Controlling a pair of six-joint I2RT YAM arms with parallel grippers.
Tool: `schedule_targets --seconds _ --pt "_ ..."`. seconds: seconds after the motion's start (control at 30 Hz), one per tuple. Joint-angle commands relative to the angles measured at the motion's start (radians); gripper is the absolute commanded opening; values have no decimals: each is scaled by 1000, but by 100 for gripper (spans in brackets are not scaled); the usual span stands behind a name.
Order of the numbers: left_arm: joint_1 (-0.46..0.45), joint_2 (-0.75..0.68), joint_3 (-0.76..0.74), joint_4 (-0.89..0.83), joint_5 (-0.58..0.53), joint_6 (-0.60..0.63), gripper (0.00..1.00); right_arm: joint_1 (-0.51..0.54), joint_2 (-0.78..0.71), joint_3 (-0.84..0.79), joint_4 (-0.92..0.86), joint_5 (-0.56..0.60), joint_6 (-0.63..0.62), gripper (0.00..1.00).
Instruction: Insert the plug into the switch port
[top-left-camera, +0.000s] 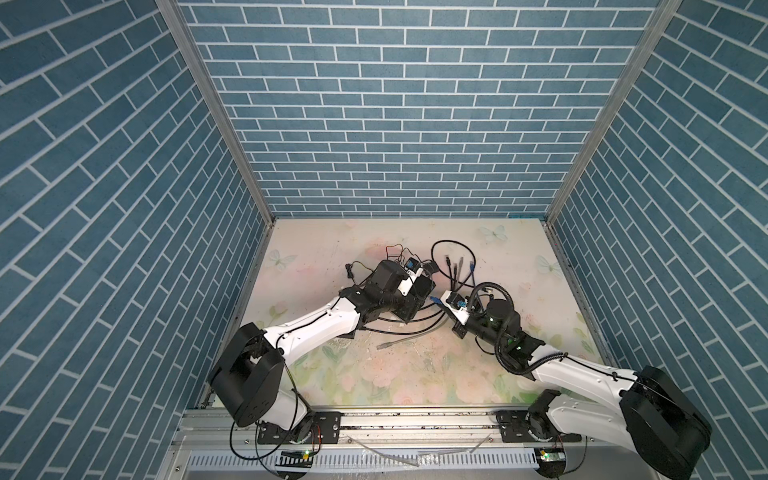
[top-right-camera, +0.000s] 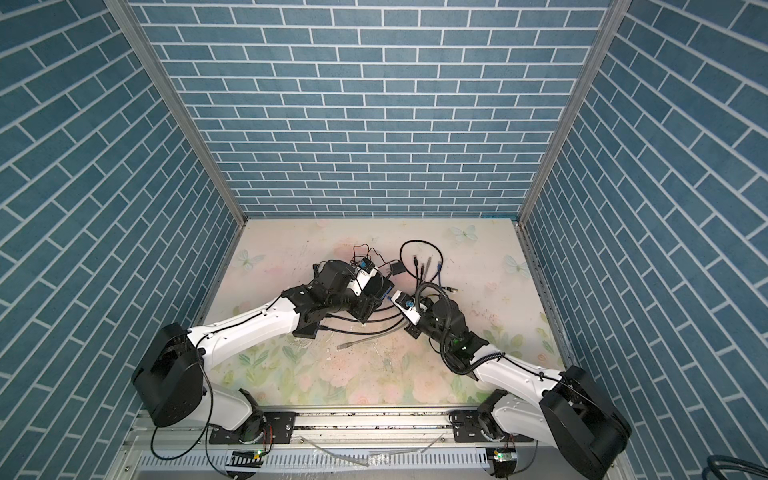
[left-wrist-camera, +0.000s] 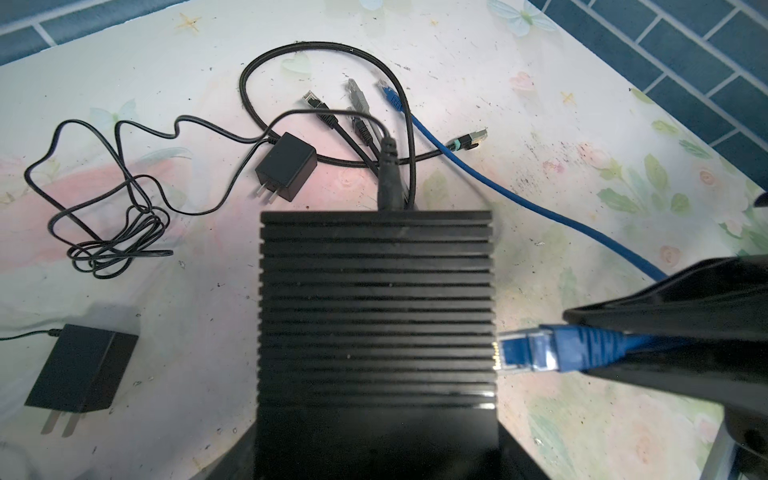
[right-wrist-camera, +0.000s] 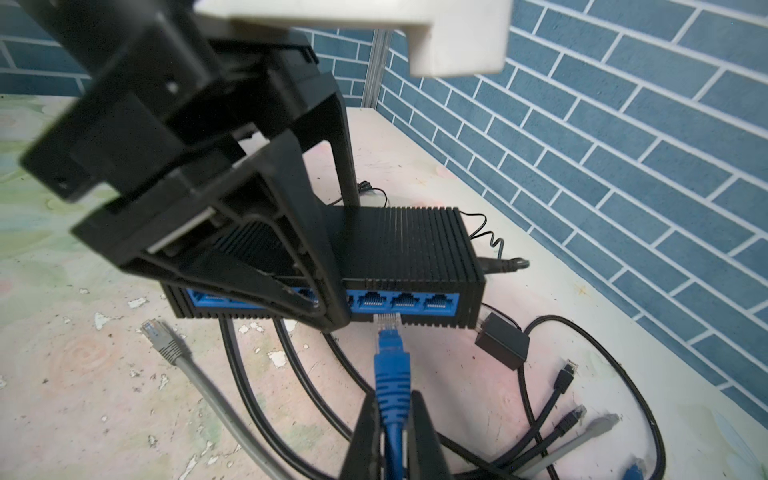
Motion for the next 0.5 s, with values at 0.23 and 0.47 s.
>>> schedule_targets --seconds 0.23,0.47 --pt "0 -28 16 24 9 8 0 5 -23 -21 18 5 -17 0" --pt "1 -48 10 26 11 7 0 6 13 -22 49 1 2 0"
